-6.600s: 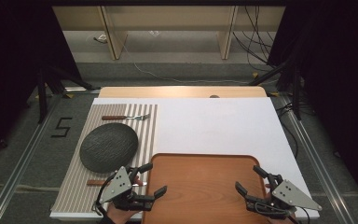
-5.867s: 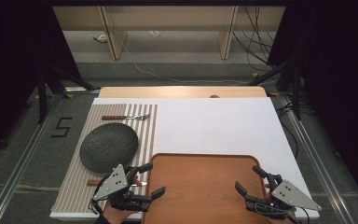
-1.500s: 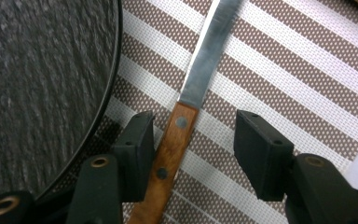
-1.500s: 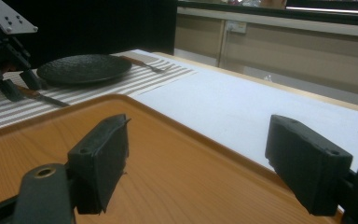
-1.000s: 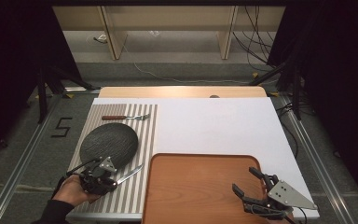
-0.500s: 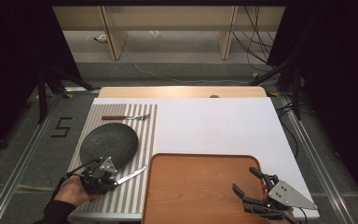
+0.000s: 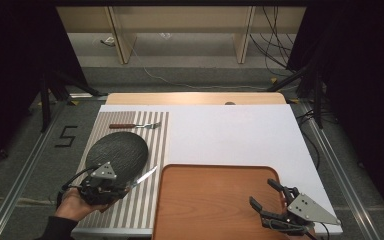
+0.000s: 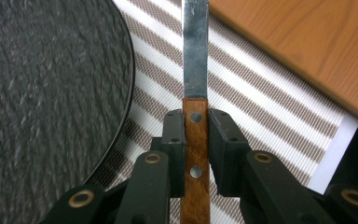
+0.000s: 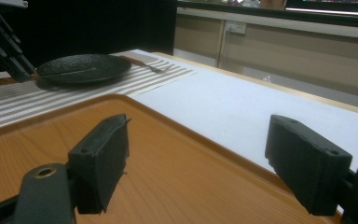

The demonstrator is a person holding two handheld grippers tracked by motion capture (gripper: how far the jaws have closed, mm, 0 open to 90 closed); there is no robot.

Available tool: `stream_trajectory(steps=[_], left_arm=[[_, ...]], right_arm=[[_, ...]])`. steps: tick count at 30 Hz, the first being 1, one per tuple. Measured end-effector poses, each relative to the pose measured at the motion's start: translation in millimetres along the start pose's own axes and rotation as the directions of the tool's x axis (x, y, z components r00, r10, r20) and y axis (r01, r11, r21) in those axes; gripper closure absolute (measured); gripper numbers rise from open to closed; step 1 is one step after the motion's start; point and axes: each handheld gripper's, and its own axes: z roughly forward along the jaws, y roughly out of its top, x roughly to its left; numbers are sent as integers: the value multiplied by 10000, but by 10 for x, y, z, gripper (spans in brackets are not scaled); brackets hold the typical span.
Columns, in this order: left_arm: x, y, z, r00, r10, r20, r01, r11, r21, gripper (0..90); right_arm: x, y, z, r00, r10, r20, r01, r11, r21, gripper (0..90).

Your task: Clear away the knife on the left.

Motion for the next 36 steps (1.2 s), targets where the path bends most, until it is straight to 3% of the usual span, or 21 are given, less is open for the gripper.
stream_trajectory(steps=[2, 7, 13, 22, 28, 32, 36], left_arm=[[3, 4, 3, 10000, -77, -14, 77, 10000, -23, 770], [8, 1, -11, 9991, -433, 4, 432, 9966, -701, 770], [-42, 37, -11, 9952, -817, 531, 895, 9819, -1669, 770], [-182, 110, -82, 9924, -754, 977, 995, 9573, -2714, 770], [-248, 144, -54, 9901, -725, 1200, 1064, 9459, -3064, 770], [-273, 161, -20, 9831, -892, 1601, 1396, 9304, -3388, 770], [-303, 176, 9, 9811, -911, 1708, 1464, 9266, -3465, 770]], right_arm=[[0, 0, -2, 10000, -11, 4, 11, 10000, 15, 226], [-2, -1, -1, 10000, -6, 5, 6, 10000, 23, 226], [1, -1, 1, 10000, -2, 7, 2, 10000, 14, 226], [-2, 0, -1, 10000, 3, 4, -3, 10000, 19, 226], [-3, -3, 0, 10000, 7, -1, -7, 10000, 26, 226], [-2, -3, 1, 10000, 1, -2, -1, 10000, 26, 226], [-4, -4, 2, 10000, 6, 1, -6, 10000, 33, 226]])
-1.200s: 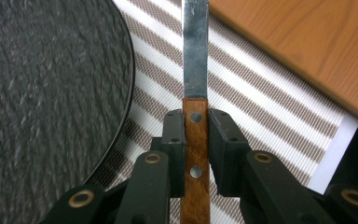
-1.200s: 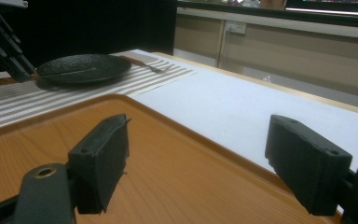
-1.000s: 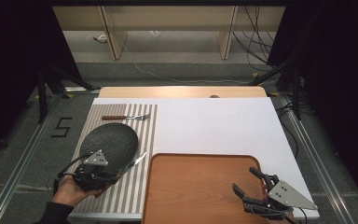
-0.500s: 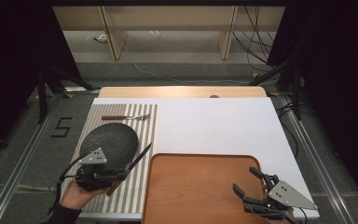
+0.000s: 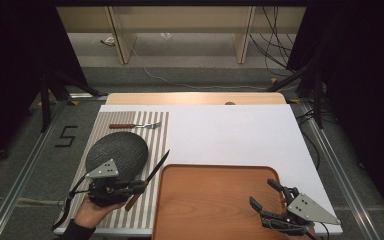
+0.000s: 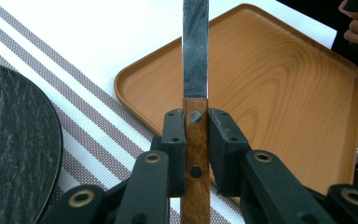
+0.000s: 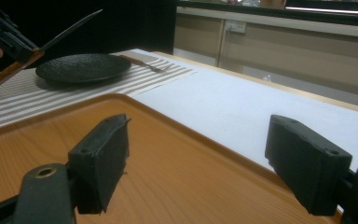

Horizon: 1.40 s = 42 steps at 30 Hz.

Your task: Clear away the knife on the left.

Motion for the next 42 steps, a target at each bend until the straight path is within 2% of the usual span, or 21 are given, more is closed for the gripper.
stream_trajectory(steps=[3, 7, 10, 12, 15, 16, 18, 20, 24, 26, 28, 29, 30, 34, 37, 42], left_arm=[[-29, 3, 27, 10000, -57, 36, 57, 10000, -51, 771], [-137, 26, 80, 9998, 169, 90, -169, 9999, -34, 771], [-246, 43, 138, 9987, 512, 8, -512, 9987, 80, 771], [-309, 44, 192, 9980, 604, 161, -606, 9981, 139, 771], [-377, 42, 252, 9964, 840, 64, -841, 9960, 315, 771], [-400, 40, 271, 9966, 810, 166, -815, 9963, 288, 771], [-427, 43, 282, 9966, 798, 190, -802, 9965, 248, 771], [-483, 57, 290, 9948, 1020, 79, -1022, 9941, 374, 771], [-590, 91, 288, 9926, 1198, 197, -1203, 9922, 310, 771], [-671, 113, 298, 9908, 1353, 46, -1354, 9901, 374, 771], [-742, 128, 334, 9912, 1233, 490, -1254, 9912, 420, 771], [-765, 129, 355, 9911, 1205, 559, -1232, 9913, 460, 771], [-803, 130, 395, 9896, 1327, 558, -1364, 9883, 685, 771], [-855, 123, 497, 9873, 1337, 861, -1418, 9853, 954, 771], [-863, 120, 545, 9870, 1378, 832, -1466, 9830, 1108, 771], [-854, 126, 558, 9877, 1342, 798, -1426, 9835, 1117, 771]], right_arm=[[2, 1, 0, 10000, -9, 1, 9, 10000, -8, 226], [1, 1, -1, 10000, -8, -2, 8, 10000, -4, 226], [1, 2, -3, 10000, -5, 4, 5, 10000, -10, 226], [1, 4, -5, 10000, -16, 4, 16, 10000, -16, 226], [1, 5, -6, 10000, -14, 6, 14, 10000, -49, 226], [0, 5, -6, 10000, -15, 9, 15, 10000, -46, 226], [0, 6, -7, 10000, -15, 3, 15, 10000, -36, 226], [1, 5, -4, 10000, -15, 14, 15, 10000, -41, 226], [0, 5, -5, 10000, -13, 17, 13, 10000, -43, 226], [2, 5, -5, 10000, -19, 13, 19, 10000, -44, 226], [3, 4, -5, 10000, -6, 12, 6, 10000, -38, 226], [4, 3, -3, 10000, -15, 3, 15, 10000, -25, 226], [4, 3, -3, 10000, -19, 5, 19, 10000, -19, 226], [3, 6, -9, 10000, -25, 11, 25, 10000, -14, 226], [1, 2, -8, 10000, -21, 15, 21, 10000, -9, 226], [3, 1, -3, 10000, -17, 11, 18, 10000, -15, 226]])
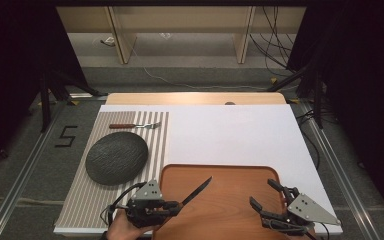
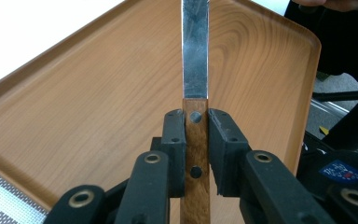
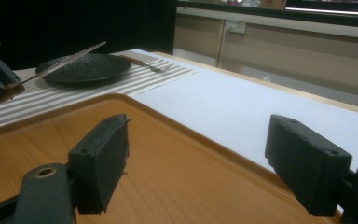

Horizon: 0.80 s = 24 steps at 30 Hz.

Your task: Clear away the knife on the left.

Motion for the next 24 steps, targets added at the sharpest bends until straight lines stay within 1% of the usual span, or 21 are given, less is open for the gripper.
stream_trajectory(steps=[5, 8, 11, 14, 19, 20, 24], left_arm=[[4, 35, 33, 10000, 0, 47, 0, 10000, 43, 771], [14, 67, 79, 10000, 60, 61, -61, 9998, 172, 771], [24, 107, 108, 9998, 9, 190, -14, 9996, 266, 771], [37, 162, 129, 9998, 68, 174, -74, 9993, 360, 771], [37, 230, 231, 9997, 214, 128, -222, 9971, 727, 771], [37, 234, 256, 9997, 208, 98, -215, 9969, 756, 771], [56, 233, 332, 9998, 210, 63, -216, 9929, 1172, 770]], right_arm=[[3, -2, 3, 10000, -6, -1, 6, 10000, 6, 226], [5, -4, 4, 10000, -23, -4, 23, 10000, 21, 226], [5, -2, 1, 10000, -7, 3, 7, 10000, -2, 226], [-2, -3, -1, 10000, -3, 7, 3, 10000, 19, 226], [3, -3, 2, 10000, -1, 21, 1, 10000, 2, 226], [2, -4, 2, 10000, 1, 20, -1, 10000, 6, 226], [-5, -3, -5, 10000, 7, 7, -7, 10000, 26, 226]])
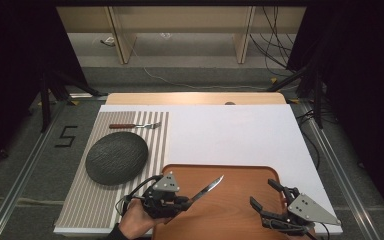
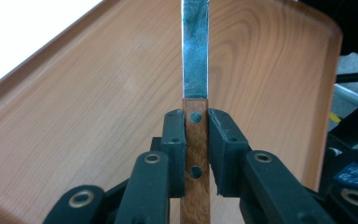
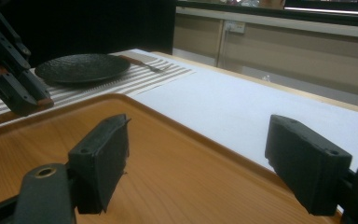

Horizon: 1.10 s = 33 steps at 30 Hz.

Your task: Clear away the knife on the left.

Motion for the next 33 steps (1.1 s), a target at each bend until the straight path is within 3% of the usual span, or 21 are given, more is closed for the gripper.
stream_trajectory(steps=[9, 18, 27, 33], left_arm=[[37, 10, 119, 9999, 102, 108, -111, 9962, 865, 770], [40, -18, 292, 9996, 164, 228, -204, 9811, 1924, 770], [41, -40, 330, 9997, 34, 249, -88, 9753, 2207, 770], [34, -62, 378, 9993, 121, 351, -208, 9655, 2596, 770]], right_arm=[[3, -8, 12, 10000, 25, 42, -25, 10000, 8, 226], [1, -5, 8, 10000, 28, 25, -28, 10000, 15, 226], [1, -4, 7, 10000, 10, 22, -10, 10000, 6, 226], [1, -3, 6, 10000, -7, 12, 7, 10000, -2, 226]])
